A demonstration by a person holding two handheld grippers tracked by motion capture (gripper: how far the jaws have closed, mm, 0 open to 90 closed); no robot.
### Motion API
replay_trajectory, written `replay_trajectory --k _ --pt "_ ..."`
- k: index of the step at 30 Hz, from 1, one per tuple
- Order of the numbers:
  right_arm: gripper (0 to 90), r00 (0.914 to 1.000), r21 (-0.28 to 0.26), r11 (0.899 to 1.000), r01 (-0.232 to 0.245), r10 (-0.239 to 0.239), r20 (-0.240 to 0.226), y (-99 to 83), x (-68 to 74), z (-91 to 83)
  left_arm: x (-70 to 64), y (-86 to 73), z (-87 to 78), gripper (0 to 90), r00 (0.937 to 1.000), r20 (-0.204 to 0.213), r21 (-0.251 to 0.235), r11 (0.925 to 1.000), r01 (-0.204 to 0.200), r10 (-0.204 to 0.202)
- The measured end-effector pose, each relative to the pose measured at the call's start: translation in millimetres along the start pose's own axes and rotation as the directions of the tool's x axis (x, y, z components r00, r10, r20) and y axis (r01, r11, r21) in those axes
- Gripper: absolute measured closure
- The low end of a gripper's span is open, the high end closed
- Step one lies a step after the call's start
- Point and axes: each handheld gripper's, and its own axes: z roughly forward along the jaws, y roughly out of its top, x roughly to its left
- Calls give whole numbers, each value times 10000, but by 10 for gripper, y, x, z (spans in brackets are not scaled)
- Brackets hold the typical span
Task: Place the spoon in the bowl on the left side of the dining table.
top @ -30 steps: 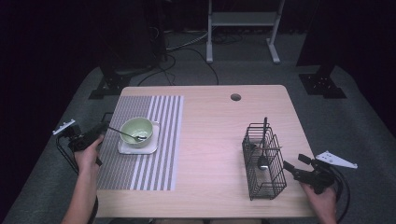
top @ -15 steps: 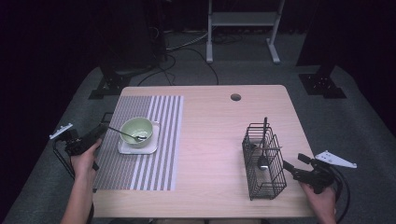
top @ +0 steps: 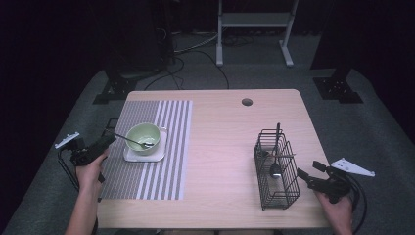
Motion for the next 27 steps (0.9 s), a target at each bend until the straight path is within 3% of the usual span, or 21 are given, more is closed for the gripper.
replay_trajectory --k 8,27 --pt "161 10000 35 10000 28 -28 32 0 4 2 -72 3 -59 466 9996 205 19 9998 -194 194" --pt "161 10000 60 10000 -29 29 35 -4 3 6 -95 -148 -65 333 9999 156 441 9990 -47 40"
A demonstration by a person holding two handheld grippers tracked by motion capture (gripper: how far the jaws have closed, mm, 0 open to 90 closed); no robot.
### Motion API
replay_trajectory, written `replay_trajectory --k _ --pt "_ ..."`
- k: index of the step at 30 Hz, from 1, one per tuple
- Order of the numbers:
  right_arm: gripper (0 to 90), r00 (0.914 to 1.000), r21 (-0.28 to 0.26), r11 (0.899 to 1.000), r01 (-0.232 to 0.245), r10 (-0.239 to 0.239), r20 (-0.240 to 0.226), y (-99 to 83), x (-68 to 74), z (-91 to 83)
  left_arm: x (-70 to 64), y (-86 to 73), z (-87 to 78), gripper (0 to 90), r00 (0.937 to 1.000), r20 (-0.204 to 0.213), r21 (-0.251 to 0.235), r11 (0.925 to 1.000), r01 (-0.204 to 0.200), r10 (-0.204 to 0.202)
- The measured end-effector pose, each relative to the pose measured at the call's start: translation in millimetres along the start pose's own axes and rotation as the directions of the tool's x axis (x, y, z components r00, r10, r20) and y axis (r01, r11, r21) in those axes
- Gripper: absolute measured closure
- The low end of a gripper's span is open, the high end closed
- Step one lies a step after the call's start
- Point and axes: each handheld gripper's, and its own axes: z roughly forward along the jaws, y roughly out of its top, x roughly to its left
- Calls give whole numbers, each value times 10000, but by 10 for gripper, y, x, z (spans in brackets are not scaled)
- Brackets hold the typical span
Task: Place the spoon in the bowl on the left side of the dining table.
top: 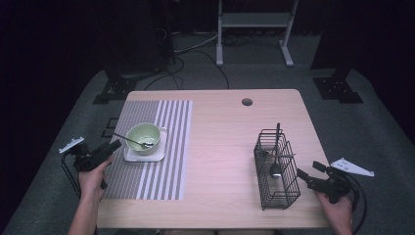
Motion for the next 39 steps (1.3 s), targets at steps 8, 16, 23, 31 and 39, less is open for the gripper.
replay_trajectory --k 8,16,23,31,39 --pt "161 10000 14 10000 26 -26 -12 2 4 5 -67 -6 -35 276 9999 60 83 9999 -131 130" --pt "161 10000 -10 10000 25 -25 -23 3 4 1 -133 -47 7 198 9998 115 306 9994 -144 140" --pt "161 10000 2 10000 26 -26 -25 3 5 0 -208 -61 10 182 9992 301 317 9992 -257 247" --pt "161 10000 -1 10000 30 -30 -19 3 5 -3 -271 -70 34 182 9985 434 380 9987 -354 338" --pt "161 10000 4 10000 7 -7 -37 3 4 -2 -379 -83 65 170 9956 697 453 9968 -656 623"
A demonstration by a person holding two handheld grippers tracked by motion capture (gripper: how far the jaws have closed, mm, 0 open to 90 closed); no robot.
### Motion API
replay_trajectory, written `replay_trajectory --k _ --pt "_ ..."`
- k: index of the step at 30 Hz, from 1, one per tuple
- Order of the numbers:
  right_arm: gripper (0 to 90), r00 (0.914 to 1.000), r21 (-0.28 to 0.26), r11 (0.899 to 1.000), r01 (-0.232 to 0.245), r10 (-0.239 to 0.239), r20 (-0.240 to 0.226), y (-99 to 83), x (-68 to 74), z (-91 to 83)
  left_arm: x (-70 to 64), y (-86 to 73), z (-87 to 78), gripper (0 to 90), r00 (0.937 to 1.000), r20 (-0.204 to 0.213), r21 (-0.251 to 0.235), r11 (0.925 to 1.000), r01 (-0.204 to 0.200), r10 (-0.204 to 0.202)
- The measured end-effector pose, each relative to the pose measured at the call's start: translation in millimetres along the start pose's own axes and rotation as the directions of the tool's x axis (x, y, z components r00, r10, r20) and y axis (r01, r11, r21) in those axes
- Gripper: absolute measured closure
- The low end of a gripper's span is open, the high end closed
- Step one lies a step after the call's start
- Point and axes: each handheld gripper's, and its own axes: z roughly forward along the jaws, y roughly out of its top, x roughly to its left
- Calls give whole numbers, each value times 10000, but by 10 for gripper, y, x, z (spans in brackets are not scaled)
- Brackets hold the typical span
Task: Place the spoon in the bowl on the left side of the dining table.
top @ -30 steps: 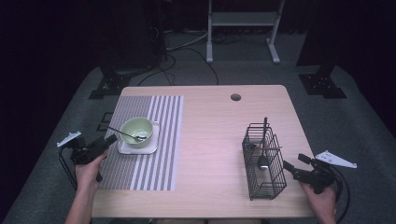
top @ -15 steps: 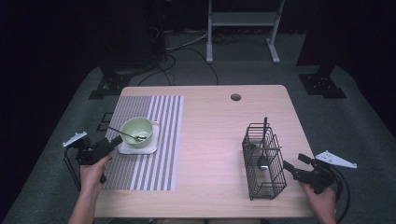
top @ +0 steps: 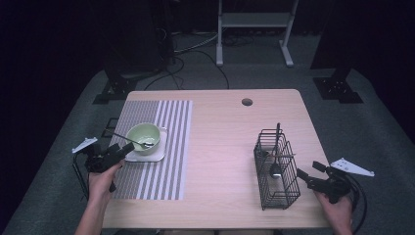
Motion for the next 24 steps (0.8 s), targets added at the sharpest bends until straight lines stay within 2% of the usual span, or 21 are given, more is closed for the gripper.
replay_trajectory --k 7,13,24 --pt "161 10000 4 10000 15 -15 -4 0 1 2 -99 12 17 165 9992 228 13 9994 -332 332" --pt "161 10000 10 10000 8 -8 -17 0 2 2 -178 -11 67 165 9981 424 154 9988 -457 450" --pt "161 10000 12 10000 10 -10 -38 -1 1 2 -363 -39 177 165 9934 833 387 9958 -828 794"
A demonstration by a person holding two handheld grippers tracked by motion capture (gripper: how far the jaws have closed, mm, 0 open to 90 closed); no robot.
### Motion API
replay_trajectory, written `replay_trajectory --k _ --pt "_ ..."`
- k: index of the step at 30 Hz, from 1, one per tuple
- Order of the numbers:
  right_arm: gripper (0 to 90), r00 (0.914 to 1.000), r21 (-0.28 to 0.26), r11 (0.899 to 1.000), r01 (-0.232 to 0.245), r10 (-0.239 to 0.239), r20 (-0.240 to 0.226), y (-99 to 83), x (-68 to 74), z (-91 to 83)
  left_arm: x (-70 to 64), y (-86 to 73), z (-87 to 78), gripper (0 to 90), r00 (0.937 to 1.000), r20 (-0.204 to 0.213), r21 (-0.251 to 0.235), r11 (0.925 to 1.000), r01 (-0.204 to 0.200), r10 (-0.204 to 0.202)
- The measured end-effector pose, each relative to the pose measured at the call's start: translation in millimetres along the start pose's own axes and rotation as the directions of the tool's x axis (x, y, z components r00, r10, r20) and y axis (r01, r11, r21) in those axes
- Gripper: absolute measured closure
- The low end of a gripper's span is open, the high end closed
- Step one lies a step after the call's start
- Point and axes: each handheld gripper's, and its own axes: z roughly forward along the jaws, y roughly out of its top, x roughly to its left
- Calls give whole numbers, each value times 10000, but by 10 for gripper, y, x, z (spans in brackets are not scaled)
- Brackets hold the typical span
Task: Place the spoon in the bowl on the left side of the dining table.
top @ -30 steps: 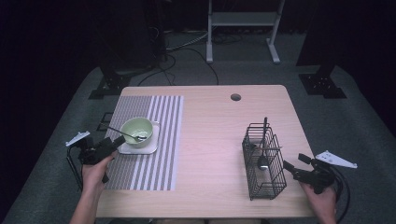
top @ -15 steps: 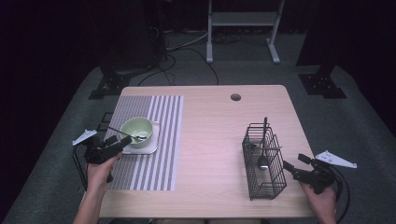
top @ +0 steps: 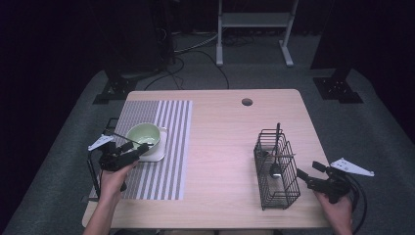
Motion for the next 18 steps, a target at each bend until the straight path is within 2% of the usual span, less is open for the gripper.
replay_trajectory --k 18 --pt "161 10000 7 10000 5 -5 -11 0 -1 -1 -199 -95 192 165 9980 552 483 9983 -331 304"
